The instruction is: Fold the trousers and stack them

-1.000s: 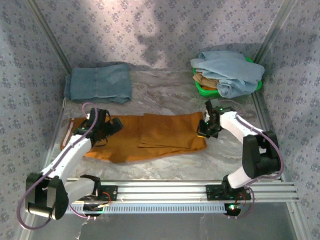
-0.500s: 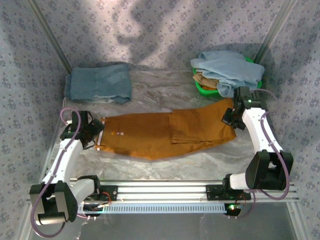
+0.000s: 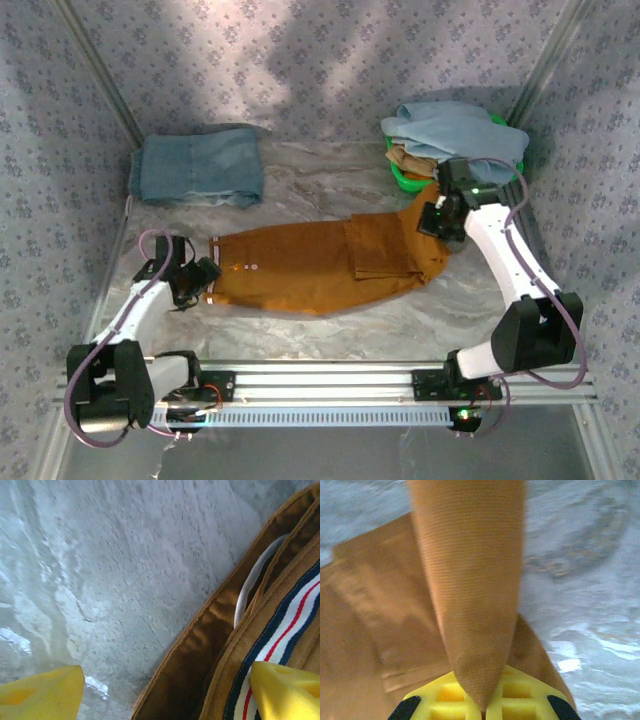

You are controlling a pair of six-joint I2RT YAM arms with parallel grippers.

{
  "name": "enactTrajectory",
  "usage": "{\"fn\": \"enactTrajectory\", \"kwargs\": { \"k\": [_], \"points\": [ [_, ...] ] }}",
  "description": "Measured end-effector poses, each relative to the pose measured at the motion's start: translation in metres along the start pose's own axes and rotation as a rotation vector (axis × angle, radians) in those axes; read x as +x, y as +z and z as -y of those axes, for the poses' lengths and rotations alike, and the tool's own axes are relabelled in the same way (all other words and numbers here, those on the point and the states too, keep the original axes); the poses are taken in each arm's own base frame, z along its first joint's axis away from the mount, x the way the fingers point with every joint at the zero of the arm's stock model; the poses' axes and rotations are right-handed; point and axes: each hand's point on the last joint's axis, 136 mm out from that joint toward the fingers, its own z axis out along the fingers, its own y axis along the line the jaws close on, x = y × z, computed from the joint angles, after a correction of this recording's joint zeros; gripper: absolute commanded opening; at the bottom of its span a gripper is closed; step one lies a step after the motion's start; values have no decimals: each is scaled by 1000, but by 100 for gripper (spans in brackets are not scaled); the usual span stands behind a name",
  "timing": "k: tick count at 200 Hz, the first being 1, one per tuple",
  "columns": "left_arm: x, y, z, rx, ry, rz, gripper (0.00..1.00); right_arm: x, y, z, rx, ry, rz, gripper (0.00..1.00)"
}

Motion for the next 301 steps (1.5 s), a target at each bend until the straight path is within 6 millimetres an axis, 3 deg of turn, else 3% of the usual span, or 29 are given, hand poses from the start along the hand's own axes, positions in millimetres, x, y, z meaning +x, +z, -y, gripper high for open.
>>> {"fn": "enactTrajectory", "kwargs": {
  "k": [77,163,197,235,271,301],
  "points": [
    [12,11,14,85,23,-72,86,31,-55,-132,-266,-263,27,0],
    [13,8,19,114,32,-70,86,79,-86,-278,-547,-424,-69,0],
    [14,9,19,113,34,-72,86,98,-79,-326,-615,-449,-129,0],
    [16,9,17,113,33,-73,86,127,-51,-371,-641,-479,-216,0],
    [15,1,10,90,16,-40,86,152,-20,-389,-629,-501,-292,0],
    [6,-24,-3,50,-6,48,83,161,-9,-391,-618,-508,-322,0]
  ]
}}
